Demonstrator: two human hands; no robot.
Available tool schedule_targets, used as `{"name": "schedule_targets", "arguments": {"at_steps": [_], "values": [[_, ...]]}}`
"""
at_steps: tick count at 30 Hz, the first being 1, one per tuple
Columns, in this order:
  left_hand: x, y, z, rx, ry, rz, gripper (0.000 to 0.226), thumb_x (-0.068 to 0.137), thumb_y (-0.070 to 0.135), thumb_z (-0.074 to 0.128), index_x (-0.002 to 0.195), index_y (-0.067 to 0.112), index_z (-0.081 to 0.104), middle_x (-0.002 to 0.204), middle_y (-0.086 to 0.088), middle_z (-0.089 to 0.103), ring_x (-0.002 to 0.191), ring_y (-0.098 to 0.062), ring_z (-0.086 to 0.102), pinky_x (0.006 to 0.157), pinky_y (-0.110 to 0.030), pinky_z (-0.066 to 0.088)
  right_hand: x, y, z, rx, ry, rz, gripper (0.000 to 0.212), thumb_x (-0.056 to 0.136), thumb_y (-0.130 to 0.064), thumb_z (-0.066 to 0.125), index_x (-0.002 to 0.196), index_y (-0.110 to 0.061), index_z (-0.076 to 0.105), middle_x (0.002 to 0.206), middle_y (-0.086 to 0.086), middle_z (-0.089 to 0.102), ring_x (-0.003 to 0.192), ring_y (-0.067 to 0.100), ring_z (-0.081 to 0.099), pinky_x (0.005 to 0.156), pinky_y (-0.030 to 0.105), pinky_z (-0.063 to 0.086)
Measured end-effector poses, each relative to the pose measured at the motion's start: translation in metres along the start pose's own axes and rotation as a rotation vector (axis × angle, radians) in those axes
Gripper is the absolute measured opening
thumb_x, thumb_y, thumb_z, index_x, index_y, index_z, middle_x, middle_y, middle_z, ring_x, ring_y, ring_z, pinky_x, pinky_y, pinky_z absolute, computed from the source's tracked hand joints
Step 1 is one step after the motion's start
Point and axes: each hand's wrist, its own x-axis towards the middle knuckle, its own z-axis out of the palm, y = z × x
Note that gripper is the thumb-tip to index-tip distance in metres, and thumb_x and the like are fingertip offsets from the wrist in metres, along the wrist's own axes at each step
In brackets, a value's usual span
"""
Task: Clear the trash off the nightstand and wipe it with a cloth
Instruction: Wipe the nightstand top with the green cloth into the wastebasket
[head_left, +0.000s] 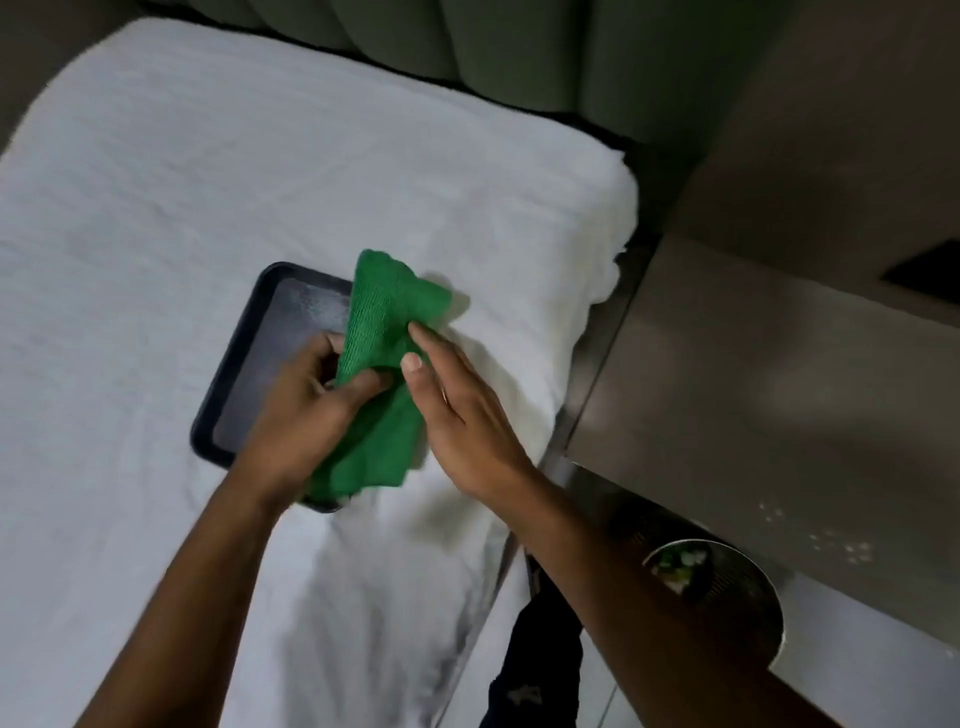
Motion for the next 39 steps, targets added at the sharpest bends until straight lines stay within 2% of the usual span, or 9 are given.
{"name": "schedule_targets", "arguments": {"at_steps": [5, 8, 13, 16, 18, 21, 25, 30, 39], "values": [[-0.042, 0.027, 0.105, -0.533, -0.434, -0.16, 0.065, 0.082, 0.067, 0.05, 0.127, 0.02, 0.058, 0.13, -0.011, 0.065, 0.121, -0.031, 0.06, 0.095, -0.044, 0.049, -0.048, 0.015, -0.076, 0.338, 0.197, 0.122, 0.068, 0.082, -0.071, 0.043, 0.143, -0.044, 0.03, 0.152, -0.012, 0.04, 0.136, 0.004, 0.04, 0.115, 0.031, 0.033], [-0.063, 0.027, 0.177, -0.791, -0.909, -0.38, 0.105, 0.065, 0.093, 0.032, 0.143, 0.023, 0.043, 0.15, -0.006, 0.048, 0.138, -0.024, 0.044, 0.109, -0.043, 0.034, -0.087, 0.053, -0.132, 0.505, 0.435, 0.259, 0.058, 0.08, -0.05, 0.065, 0.133, -0.032, 0.049, 0.126, 0.001, 0.065, 0.114, 0.019, 0.064, 0.098, 0.038, 0.051], [-0.098, 0.008, 0.298, -0.582, -1.041, -0.497, 0.105, 0.062, 0.093, 0.023, 0.14, 0.028, 0.048, 0.144, -0.01, 0.054, 0.133, -0.025, 0.05, 0.109, -0.046, 0.034, -0.197, 0.135, -0.238, 1.034, 0.711, 0.461, 0.029, 0.08, -0.02, 0.056, 0.101, -0.007, 0.072, 0.084, 0.013, 0.072, 0.065, 0.026, 0.068, 0.059, 0.029, 0.057], [-0.11, -0.032, 0.344, -0.056, -0.765, -0.334, 0.074, 0.078, 0.081, 0.022, 0.111, 0.031, 0.066, 0.117, -0.001, 0.068, 0.107, -0.014, 0.065, 0.091, -0.038, 0.046, -0.257, 0.179, -0.305, 0.607, 1.014, 0.467, 0.043, 0.088, -0.018, 0.05, 0.129, -0.006, 0.05, 0.095, 0.01, 0.063, 0.075, 0.022, 0.069, 0.058, 0.027, 0.055], [-0.109, -0.088, 0.362, 0.331, -0.539, -0.24, 0.042, 0.093, 0.056, 0.045, 0.098, 0.02, 0.066, 0.1, -0.005, 0.067, 0.098, -0.023, 0.066, 0.088, -0.042, 0.051, -0.282, 0.221, -0.341, -0.022, 1.083, 0.472, 0.06, 0.089, -0.023, 0.047, 0.146, -0.017, 0.029, 0.13, 0.012, 0.052, 0.113, 0.028, 0.058, 0.087, 0.033, 0.051], [-0.109, -0.171, 0.379, 0.519, -0.53, -0.383, 0.041, 0.095, 0.026, 0.059, 0.128, 0.004, 0.05, 0.126, -0.025, 0.059, 0.116, -0.041, 0.058, 0.097, -0.051, 0.05, -0.297, 0.294, -0.367, -0.593, 1.023, 0.584, 0.073, 0.089, -0.027, 0.047, 0.152, -0.011, 0.014, 0.161, 0.017, 0.014, 0.146, 0.035, 0.018, 0.116, 0.048, 0.02], [-0.115, -0.237, 0.387, 0.229, -0.614, -0.502, 0.071, 0.095, 0.012, 0.057, 0.15, 0.023, 0.014, 0.151, -0.012, 0.035, 0.132, -0.029, 0.044, 0.096, -0.047, 0.047, -0.283, 0.359, -0.364, -0.765, 0.913, 0.684, 0.072, 0.095, -0.03, 0.047, 0.152, -0.005, 0.009, 0.163, 0.016, 0.006, 0.15, 0.034, 0.003, 0.12, 0.055, 0.012], [-0.121, -0.26, 0.394, 0.069, -0.583, -0.591, 0.032, 0.098, 0.007, 0.05, 0.104, 0.038, 0.05, 0.084, 0.008, 0.055, 0.063, -0.006, 0.066, 0.055, -0.029, 0.058, -0.246, 0.365, -0.34, -0.85, 0.821, 0.532, 0.071, 0.096, -0.047, 0.033, 0.152, -0.009, 0.012, 0.162, 0.016, 0.01, 0.149, 0.035, 0.005, 0.121, 0.053, 0.006], [-0.135, -0.246, 0.389, 0.007, -0.457, -0.645, 0.076, 0.089, 0.004, 0.063, 0.148, 0.03, 0.023, 0.144, -0.012, 0.038, 0.124, -0.043, 0.05, 0.089, -0.062, 0.054, -0.169, 0.339, -0.303, -1.039, 0.345, 0.233, 0.075, 0.091, -0.048, 0.039, 0.152, -0.013, 0.014, 0.162, 0.013, 0.014, 0.149, 0.034, 0.008, 0.12, 0.057, 0.013]]}}
